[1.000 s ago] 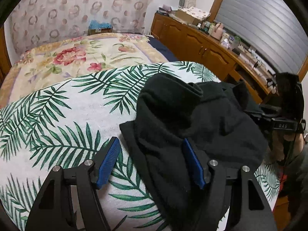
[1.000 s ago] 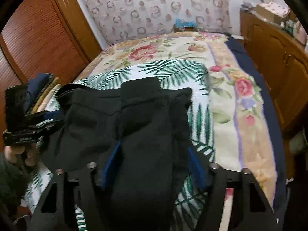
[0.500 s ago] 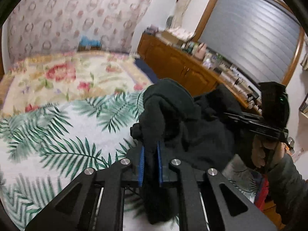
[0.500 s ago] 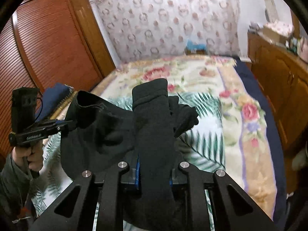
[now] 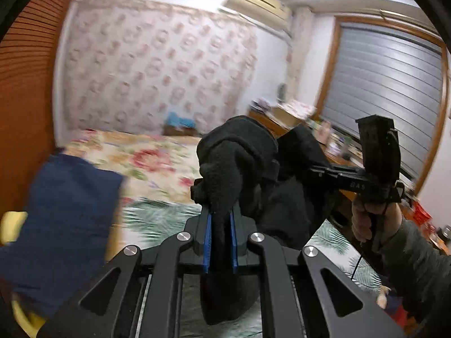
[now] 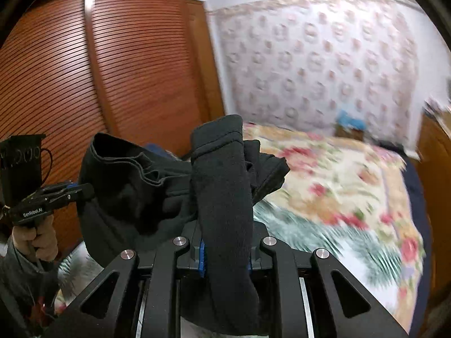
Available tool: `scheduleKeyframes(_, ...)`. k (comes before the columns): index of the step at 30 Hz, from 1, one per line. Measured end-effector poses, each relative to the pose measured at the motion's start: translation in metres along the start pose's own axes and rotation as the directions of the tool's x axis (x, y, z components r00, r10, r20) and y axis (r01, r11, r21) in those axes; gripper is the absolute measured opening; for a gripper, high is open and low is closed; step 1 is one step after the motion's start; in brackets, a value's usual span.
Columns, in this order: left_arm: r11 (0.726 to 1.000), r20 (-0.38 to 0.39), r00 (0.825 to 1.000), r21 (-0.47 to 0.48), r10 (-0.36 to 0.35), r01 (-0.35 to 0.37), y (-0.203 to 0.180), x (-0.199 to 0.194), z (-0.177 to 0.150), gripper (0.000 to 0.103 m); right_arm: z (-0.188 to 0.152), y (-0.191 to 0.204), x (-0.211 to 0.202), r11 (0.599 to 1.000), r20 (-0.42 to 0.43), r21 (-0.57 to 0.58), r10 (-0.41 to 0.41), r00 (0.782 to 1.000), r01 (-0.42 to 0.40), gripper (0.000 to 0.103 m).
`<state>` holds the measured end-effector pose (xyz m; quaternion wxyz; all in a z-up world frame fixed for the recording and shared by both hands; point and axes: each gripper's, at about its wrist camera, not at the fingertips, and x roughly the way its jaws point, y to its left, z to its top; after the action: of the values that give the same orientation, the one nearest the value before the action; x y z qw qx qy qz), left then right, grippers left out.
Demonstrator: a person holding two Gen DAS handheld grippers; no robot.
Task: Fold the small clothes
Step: 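Carry the folded T-shirt with both tools onto the clothes stack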
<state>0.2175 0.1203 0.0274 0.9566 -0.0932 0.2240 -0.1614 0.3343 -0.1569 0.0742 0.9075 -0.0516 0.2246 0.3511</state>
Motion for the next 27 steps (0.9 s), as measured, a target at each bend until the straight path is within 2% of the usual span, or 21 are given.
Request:
scheduleKeyframes(4, 0.993, 0.057, 0.993, -0.071, 0.099, -0.095, 0.047, -0.035, 0.002, 0.011, 0.038, 0.038, 0.046, 0.994, 0.006, -0.079, 0.078, 0.997, -0.077, 0.019)
scheduleKeyframes(7, 0.981, 0.100, 0.982, -0.127, 0.160, -0.147, 0.080, -0.059, -0.002, 0.011, 0.065, 0.060, 0.083, 0.985, -0.001, -0.114, 0.128, 0.992, -0.128, 0.019)
scheduleKeyframes(12, 0.960, 0.125, 0.967, -0.203, 0.221, -0.193, 0.117, -0.081, -0.016, 0.011, 0.101, 0.081, 0.143, 0.965, -0.021, -0.186, 0.185, 0.982, -0.186, 0.019)
scheduleKeyframes(16, 0.937, 0.081, 0.961, -0.258, 0.265, -0.237, 0.142, -0.076, -0.039, 0.011, 0.125, 0.087, 0.215, 0.950, -0.078, -0.231, 0.195, 0.978, -0.208, 0.019)
scheduleKeyframes(20, 0.912, 0.038, 0.957, -0.317, 0.287, -0.261, 0.168, -0.071, -0.062, 0.011, 0.129, 0.099, 0.280, 0.938, -0.158, -0.271, 0.179, 0.971, -0.217, 0.019)
scheduleKeyframes(23, 0.905, 0.012, 0.956, -0.326, 0.294, -0.274, 0.173, -0.067, -0.070, 0.011, 0.126, 0.100, 0.318, 0.938, -0.195, -0.272, 0.165, 0.967, -0.215, 0.021)
scheduleKeyframes(26, 0.899, -0.018, 0.951, -0.321, 0.309, -0.298, 0.174, -0.064, -0.078, 0.011, 0.127, 0.090, 0.345, 0.952, -0.213, -0.237, 0.146, 0.966, -0.196, 0.026)
scheduleKeyframes(27, 0.900, -0.026, 0.950, -0.314, 0.312, -0.304, 0.173, -0.066, -0.079, 0.011, 0.128, 0.085, 0.349, 0.957, -0.212, -0.222, 0.139, 0.967, -0.187, 0.034)
